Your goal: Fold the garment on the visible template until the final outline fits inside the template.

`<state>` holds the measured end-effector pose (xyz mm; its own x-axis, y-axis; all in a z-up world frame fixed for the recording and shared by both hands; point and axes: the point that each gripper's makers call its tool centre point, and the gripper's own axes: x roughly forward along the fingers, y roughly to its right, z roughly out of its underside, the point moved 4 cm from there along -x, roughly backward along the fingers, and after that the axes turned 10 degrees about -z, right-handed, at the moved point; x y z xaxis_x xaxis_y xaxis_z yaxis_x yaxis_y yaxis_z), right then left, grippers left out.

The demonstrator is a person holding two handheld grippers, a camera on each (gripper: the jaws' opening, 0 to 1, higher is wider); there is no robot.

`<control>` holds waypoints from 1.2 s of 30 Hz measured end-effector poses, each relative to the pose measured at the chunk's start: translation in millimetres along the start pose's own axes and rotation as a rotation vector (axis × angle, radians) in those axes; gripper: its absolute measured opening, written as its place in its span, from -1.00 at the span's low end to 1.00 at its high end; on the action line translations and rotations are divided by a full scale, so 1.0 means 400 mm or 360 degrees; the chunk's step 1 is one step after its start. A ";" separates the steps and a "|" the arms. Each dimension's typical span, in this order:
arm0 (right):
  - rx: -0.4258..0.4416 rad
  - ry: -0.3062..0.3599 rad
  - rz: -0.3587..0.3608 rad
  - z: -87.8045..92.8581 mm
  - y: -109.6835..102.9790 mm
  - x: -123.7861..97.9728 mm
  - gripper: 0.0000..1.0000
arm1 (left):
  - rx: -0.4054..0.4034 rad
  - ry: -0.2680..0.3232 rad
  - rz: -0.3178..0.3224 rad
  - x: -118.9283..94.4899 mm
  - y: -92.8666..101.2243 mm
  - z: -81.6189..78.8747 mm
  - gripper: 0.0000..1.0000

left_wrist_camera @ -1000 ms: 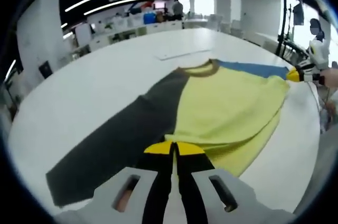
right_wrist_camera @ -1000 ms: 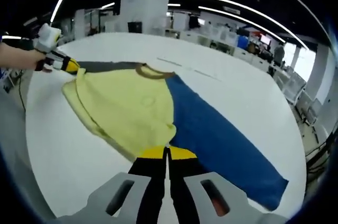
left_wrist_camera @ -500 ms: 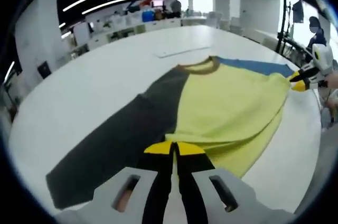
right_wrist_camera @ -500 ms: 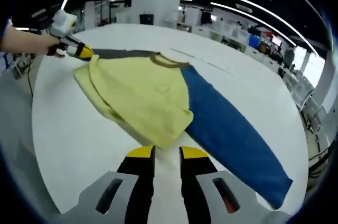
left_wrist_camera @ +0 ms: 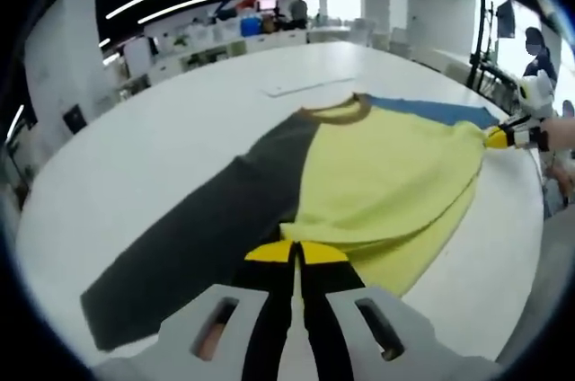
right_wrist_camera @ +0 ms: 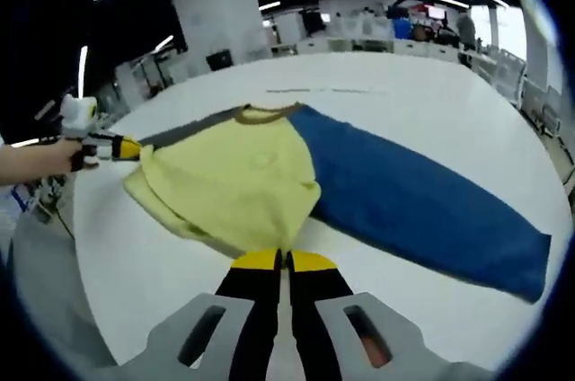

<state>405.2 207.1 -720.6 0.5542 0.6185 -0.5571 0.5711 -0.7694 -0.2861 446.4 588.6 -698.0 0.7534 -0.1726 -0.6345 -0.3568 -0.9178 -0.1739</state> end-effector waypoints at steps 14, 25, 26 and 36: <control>0.0109 0.0155 -0.0089 -0.074 -0.041 -0.077 -0.94 | 0.0100 -0.0073 0.0041 -0.095 -0.007 0.008 -1.00; 0.0045 0.0155 -0.0126 -0.099 -0.085 -0.149 -0.94 | 0.0101 -0.0131 0.0096 -0.211 0.010 0.011 -1.00; 0.0038 0.0152 -0.0129 -0.099 -0.092 -0.155 -0.94 | 0.0097 -0.0133 0.0105 -0.222 0.012 0.009 -1.00; -0.0015 0.0166 -0.0145 -0.113 -0.156 -0.205 -0.94 | 0.0111 -0.0115 0.0147 -0.311 0.026 -0.016 -1.00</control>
<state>351.6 211.8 -621.8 0.5595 0.6992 -0.4451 0.6274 -0.7082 -0.3238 352.6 598.2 -616.1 0.6746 -0.2266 -0.7025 -0.4621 -0.8718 -0.1625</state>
